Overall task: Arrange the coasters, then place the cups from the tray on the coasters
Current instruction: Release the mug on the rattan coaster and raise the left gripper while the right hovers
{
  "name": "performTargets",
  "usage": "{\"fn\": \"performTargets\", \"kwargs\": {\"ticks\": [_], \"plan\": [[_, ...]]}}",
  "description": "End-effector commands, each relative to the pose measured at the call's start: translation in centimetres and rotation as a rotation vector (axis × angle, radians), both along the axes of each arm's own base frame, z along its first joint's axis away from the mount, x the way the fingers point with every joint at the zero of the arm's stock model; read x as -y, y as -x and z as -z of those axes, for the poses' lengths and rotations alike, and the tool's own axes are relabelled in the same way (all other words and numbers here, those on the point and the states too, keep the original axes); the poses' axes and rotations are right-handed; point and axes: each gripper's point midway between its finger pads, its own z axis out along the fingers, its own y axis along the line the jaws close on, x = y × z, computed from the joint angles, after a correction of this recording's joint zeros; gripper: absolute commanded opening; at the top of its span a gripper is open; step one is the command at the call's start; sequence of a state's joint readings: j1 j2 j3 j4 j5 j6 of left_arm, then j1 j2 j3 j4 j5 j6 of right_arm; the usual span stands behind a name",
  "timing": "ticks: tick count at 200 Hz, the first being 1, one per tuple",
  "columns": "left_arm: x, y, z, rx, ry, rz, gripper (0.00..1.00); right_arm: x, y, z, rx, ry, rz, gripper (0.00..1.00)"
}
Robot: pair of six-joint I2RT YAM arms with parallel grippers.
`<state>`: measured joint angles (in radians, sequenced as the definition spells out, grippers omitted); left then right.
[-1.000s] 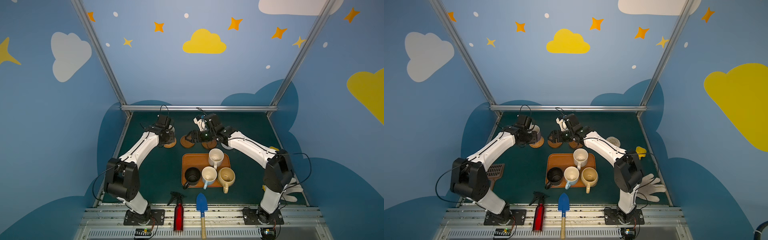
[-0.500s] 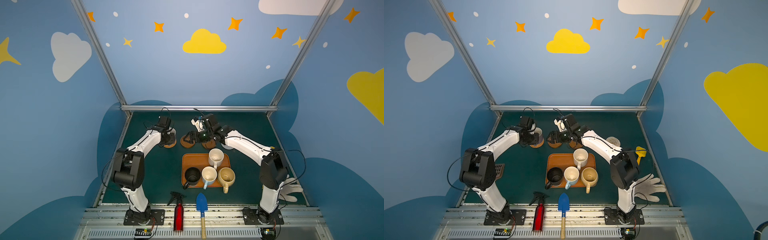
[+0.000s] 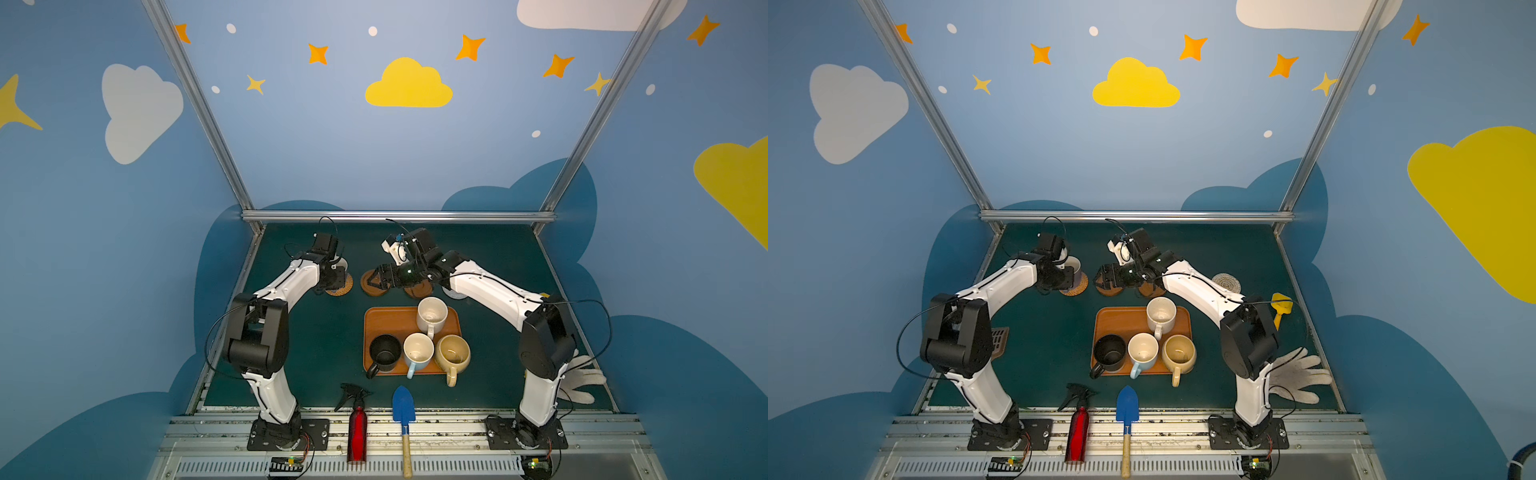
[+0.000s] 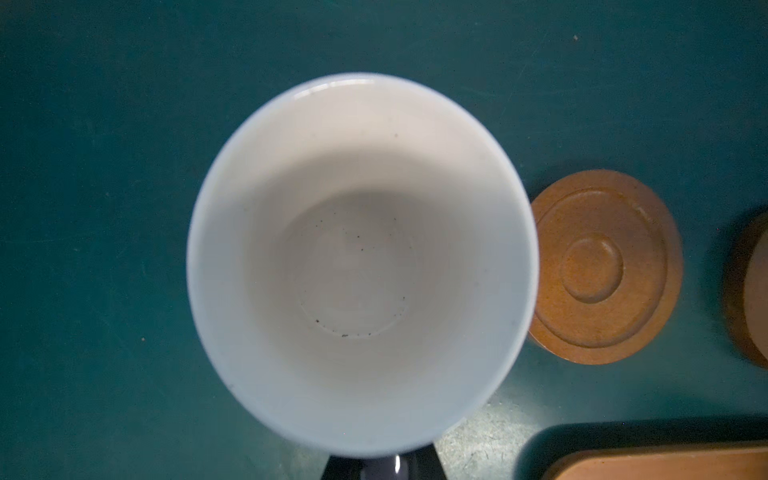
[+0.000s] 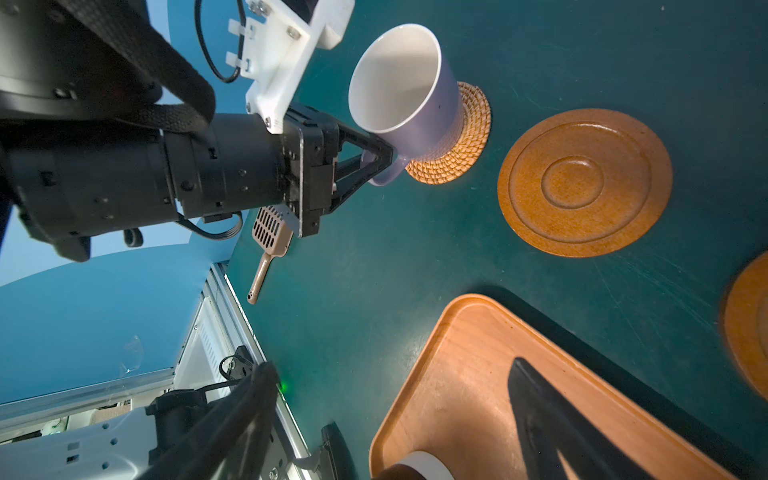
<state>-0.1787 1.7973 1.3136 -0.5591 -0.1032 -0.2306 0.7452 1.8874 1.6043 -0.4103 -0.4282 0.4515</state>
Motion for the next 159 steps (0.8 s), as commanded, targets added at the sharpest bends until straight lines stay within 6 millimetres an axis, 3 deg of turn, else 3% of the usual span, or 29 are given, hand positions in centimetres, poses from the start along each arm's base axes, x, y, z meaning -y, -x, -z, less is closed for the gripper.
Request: {"fn": "performTargets", "kwargs": {"ticks": [1,37,123,159], "plan": [[0.3,-1.6,-1.1,0.070,0.028,0.021,0.04,0.3,0.4,0.1,0.000,0.012,-0.015,0.87],[1.2,-1.3,-1.4,0.077,0.068,0.047,0.04,0.7,0.5,0.1,0.006,0.021,-0.015,0.87],[0.3,-0.9,0.1,0.019,0.036,0.015,0.04,1.1,0.7,0.1,0.003,0.018,-0.011,0.87],[0.5,-0.5,0.1,0.026,0.049,0.030,0.21,0.8,0.5,0.2,-0.001,0.013,-0.012,0.87]]}}
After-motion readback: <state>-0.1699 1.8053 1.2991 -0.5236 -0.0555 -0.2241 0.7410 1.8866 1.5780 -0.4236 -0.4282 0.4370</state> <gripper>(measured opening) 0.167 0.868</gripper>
